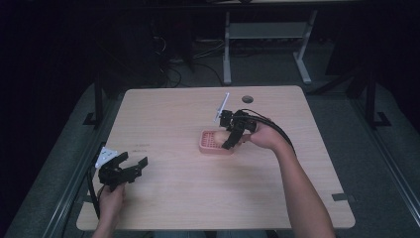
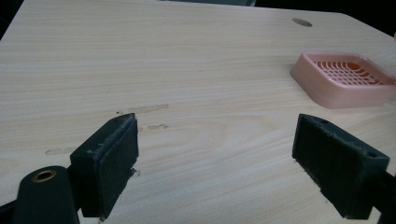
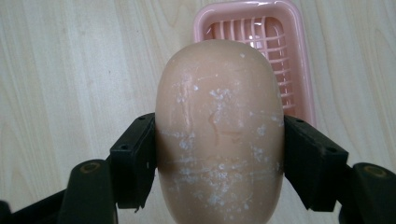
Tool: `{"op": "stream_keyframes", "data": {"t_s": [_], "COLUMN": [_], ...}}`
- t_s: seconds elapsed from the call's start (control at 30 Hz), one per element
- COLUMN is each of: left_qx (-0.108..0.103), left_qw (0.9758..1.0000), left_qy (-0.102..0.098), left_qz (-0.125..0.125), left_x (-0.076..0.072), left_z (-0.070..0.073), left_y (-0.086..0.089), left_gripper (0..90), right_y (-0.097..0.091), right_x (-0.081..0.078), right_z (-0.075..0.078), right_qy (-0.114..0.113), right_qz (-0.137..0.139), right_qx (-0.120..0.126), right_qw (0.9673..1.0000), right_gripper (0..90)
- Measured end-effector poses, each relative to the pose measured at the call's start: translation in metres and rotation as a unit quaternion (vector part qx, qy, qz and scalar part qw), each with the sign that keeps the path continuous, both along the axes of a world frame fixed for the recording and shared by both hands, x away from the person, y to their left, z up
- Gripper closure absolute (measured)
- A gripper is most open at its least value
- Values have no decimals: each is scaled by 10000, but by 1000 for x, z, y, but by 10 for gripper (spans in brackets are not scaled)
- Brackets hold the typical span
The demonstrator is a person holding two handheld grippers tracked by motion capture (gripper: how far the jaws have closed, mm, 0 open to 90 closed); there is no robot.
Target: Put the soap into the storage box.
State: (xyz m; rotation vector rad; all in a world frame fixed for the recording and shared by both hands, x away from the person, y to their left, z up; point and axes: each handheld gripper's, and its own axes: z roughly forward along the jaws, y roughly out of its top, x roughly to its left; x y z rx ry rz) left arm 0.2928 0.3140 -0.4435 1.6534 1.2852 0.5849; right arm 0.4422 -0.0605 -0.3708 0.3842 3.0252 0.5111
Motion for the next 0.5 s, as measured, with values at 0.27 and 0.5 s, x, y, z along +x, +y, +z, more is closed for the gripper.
{"op": "stream_keyframes", "data": {"t_s": [0.27, 0.5], "left_qx": [-2, -18], "left_qw": [10000, 10000], "left_qy": [2, 8], "left_qz": [-6, 1], "left_x": [0, 0], "left_z": [0, 0], "left_y": [0, 2], "left_gripper": [142, 142], "right_y": [8, 15], "right_x": [7, 16], "right_z": [3, -8], "right_qy": [-52, 44], "right_qz": [-24, -56], "right_qx": [-21, -29], "right_qw": [10000, 10000], "right_gripper": [314, 314]}}
